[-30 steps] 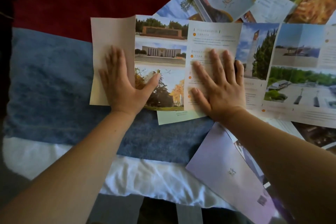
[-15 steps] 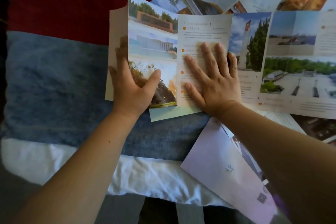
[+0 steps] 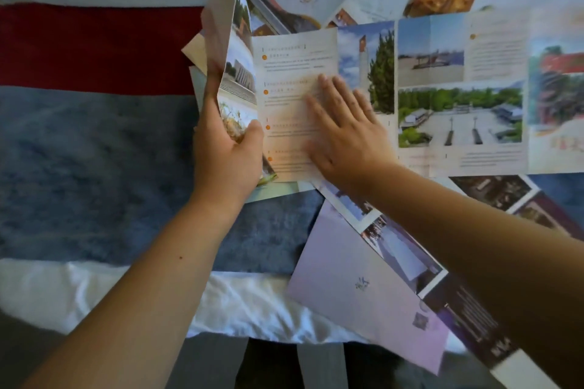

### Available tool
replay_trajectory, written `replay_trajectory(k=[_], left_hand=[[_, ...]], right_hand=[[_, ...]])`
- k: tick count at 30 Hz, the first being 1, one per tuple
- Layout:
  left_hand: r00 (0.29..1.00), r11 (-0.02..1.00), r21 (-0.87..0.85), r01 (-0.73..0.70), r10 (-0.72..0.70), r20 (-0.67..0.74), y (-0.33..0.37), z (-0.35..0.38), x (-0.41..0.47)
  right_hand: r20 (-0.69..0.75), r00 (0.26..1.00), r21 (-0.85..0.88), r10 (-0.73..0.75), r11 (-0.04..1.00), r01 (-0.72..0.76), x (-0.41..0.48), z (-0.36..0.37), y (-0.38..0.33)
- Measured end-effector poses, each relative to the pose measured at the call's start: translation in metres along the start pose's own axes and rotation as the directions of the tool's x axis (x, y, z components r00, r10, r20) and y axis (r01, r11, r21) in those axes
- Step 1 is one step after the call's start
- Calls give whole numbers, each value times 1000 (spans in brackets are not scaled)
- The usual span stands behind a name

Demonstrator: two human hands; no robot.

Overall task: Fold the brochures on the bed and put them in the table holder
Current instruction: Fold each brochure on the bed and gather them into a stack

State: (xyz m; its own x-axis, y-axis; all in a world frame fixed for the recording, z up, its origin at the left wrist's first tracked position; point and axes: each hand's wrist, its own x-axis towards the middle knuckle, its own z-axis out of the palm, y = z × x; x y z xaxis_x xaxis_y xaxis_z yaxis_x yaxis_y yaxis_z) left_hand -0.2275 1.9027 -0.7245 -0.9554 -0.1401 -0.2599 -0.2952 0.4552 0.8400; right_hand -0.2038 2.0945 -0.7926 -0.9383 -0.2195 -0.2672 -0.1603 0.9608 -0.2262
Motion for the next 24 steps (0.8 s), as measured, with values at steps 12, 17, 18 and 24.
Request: replay_trajectory(k=[12,17,18,24], left_hand=[[991,994,92,-55,43,130,15,64,-14],[987,933,354,-63,6,160,14,95,-25],[986,900,431,-60,-14,166,12,101,-25],[990,684,721,-110,15,137,-15,130,-29]], right_hand=[[-145,951,-56,274,957,-284,-70,-6,119],[-176,943,-13,282,957,-288,-76,3,126],[-184,942,-10,281,958,-288,-76,5,126],[-240,931,-2,274,959,-283,-75,16,127]])
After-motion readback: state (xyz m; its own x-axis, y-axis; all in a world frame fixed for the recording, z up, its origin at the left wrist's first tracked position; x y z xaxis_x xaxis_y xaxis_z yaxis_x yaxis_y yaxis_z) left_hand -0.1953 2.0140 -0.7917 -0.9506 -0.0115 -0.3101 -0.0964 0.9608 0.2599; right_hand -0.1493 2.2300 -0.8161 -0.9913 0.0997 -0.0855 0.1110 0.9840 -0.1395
